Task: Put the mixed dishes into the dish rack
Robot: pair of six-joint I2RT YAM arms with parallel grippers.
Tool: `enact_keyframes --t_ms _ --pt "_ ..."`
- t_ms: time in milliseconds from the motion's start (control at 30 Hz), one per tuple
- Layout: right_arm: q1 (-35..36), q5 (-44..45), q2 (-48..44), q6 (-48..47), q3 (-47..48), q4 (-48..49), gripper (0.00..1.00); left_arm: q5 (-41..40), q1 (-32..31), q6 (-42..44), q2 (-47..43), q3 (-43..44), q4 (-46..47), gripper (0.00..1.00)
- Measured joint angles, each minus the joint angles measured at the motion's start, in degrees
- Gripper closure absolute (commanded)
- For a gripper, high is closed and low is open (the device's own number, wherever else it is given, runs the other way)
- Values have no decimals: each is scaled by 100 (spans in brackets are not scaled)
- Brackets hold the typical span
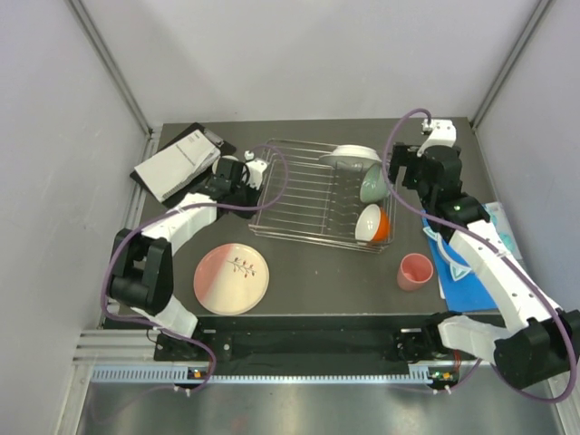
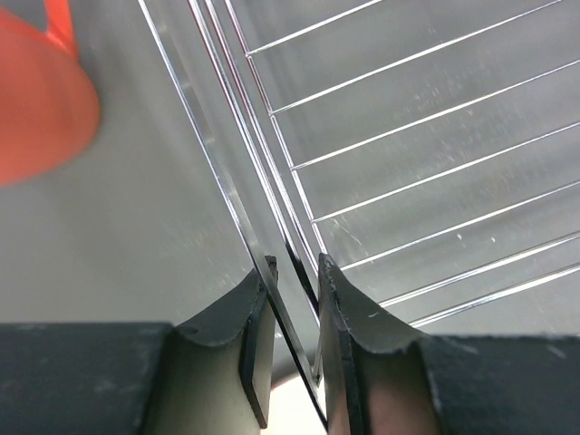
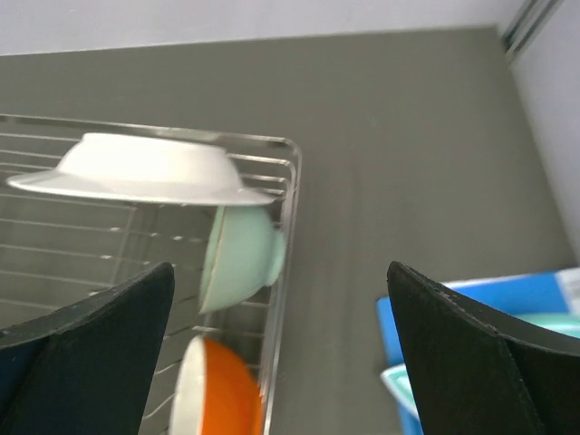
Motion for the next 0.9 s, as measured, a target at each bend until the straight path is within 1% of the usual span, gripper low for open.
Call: enact_keyframes --t_ms 133,300,400,533,667,867,900 --pt "20 -229 -186 776 -129 -459 0 -2 -63 -199 -116 -72 -142 87" --pt "39 -378 -212 1228 -374 -868 0 11 -138 -424 -284 -131 -409 83" --pt "42 -461 -57 1440 -420 -1139 0 50 -164 -529 -382 -131 -682 83" --pt "44 -527 459 1751 -415 -1370 0 96 -177 -640 -577 -131 -960 82" --pt "2 -431 691 2159 -409 -1755 0 79 -184 -632 -706 -131 -1104 82" --pt "-129 -155 498 2754 -398 -2087 0 61 -181 -588 -767 -173 -1152 80" --pt "-149 -155 490 2804 -398 -2109 0 63 -181 -588 -772 -216 -1123 79"
